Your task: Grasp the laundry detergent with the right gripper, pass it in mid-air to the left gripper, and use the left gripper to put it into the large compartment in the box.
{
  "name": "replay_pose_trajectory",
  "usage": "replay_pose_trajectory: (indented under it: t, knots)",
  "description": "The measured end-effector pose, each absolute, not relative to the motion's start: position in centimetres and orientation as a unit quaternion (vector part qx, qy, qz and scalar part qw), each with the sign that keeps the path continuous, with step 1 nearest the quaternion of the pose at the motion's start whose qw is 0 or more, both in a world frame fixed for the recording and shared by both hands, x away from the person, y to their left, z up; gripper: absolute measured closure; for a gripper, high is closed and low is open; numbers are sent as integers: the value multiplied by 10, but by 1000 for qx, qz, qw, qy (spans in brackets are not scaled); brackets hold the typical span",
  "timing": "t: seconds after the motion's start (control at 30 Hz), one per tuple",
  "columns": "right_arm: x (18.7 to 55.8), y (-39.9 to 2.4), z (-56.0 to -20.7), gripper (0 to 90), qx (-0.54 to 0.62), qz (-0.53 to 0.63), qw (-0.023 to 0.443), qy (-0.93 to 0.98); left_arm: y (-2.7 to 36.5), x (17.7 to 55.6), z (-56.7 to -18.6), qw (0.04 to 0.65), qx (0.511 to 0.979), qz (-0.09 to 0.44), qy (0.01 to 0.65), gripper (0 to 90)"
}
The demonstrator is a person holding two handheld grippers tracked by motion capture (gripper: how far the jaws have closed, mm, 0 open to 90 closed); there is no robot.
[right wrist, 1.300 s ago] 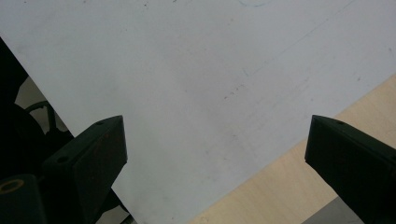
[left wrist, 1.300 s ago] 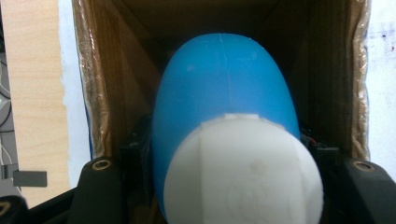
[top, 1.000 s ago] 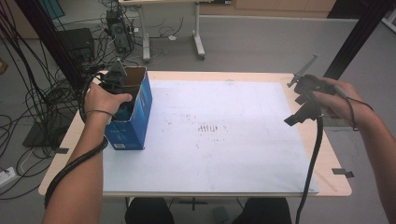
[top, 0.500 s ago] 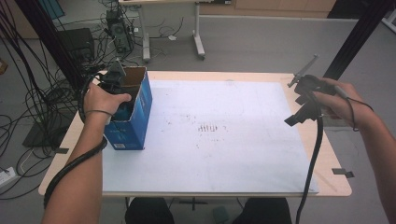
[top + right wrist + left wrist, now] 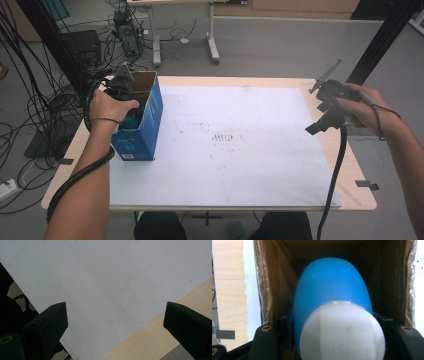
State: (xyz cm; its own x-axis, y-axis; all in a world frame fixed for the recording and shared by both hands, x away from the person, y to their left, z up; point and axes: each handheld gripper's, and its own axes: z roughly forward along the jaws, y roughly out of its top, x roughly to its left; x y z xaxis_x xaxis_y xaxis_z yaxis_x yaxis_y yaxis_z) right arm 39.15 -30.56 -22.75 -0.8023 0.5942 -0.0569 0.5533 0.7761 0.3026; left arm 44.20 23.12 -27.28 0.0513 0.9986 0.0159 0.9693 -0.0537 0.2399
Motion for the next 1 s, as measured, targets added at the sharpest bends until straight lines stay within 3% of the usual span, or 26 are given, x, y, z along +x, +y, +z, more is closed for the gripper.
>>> replay_pose_trajectory:
  t: [1.0]
  knots:
    - [393, -304, -228, 54, 302, 137, 74, 940, 230, 441, -273, 82, 718, 91, 685, 376]
